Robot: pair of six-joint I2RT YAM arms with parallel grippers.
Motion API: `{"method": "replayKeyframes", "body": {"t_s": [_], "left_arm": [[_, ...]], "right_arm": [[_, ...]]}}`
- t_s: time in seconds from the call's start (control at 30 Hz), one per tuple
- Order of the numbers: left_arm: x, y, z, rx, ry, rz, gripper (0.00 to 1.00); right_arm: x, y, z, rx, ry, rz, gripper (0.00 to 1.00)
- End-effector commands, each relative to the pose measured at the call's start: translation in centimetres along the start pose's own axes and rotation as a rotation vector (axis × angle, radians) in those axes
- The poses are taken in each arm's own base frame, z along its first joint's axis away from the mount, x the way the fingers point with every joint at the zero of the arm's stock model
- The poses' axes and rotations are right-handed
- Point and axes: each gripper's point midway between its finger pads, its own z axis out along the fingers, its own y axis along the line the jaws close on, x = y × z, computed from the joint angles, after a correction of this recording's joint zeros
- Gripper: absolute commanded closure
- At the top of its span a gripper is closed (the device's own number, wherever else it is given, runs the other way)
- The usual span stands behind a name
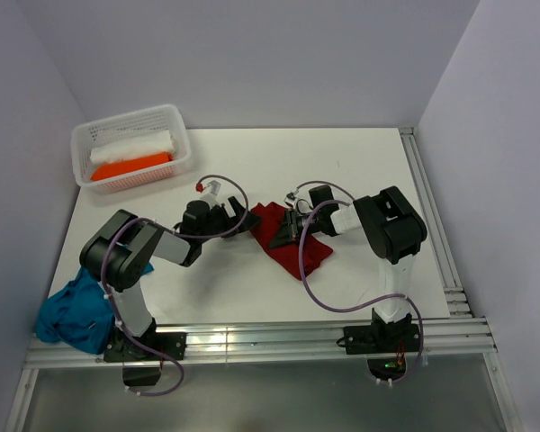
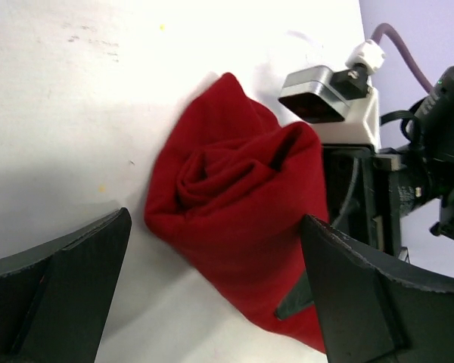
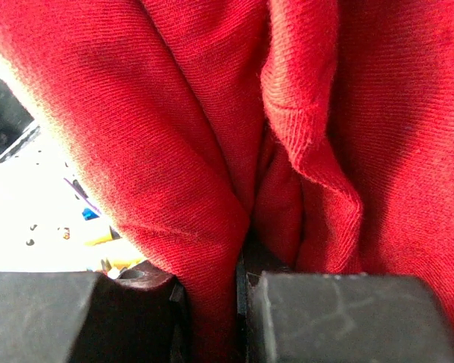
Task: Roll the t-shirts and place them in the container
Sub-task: Roll the tshirt
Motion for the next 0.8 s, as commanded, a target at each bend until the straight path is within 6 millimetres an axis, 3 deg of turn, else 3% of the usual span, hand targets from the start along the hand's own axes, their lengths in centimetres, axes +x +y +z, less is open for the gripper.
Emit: {"method": "replayKeyframes", "body": {"t_s": [0.0,0.33,0.43,0.6,0.77], "left_arm": [[-1.3,-0.6,1.0,0.078,-0.043,0.037,0.00],[-1.6,0.1,2.5,0.160,-0.024,0.011,0.00],[-1.2,0.2,2.7,0.179,-0.010,0.001,0.06],[-0.7,0.3,2.6,0.185,0.022,0.004,0.29],[0.3,0.4,2.0,0.185,0.052,-0.019,0.24]], "right_arm": [[0.6,-3.9,0.7,0.129,-0.020,0.051,1.00],[0.5,-4.4,0.4,0.158,-0.027,0.050,1.00],[0.5,-4.4,0.4,0.164,-0.026,0.051,1.00],[0.4,-4.3,0.4,0.156,-0.024,0.053,1.00],[0.4,-4.2,0.4,0.152,-0.024,0.054,1.00]]}}
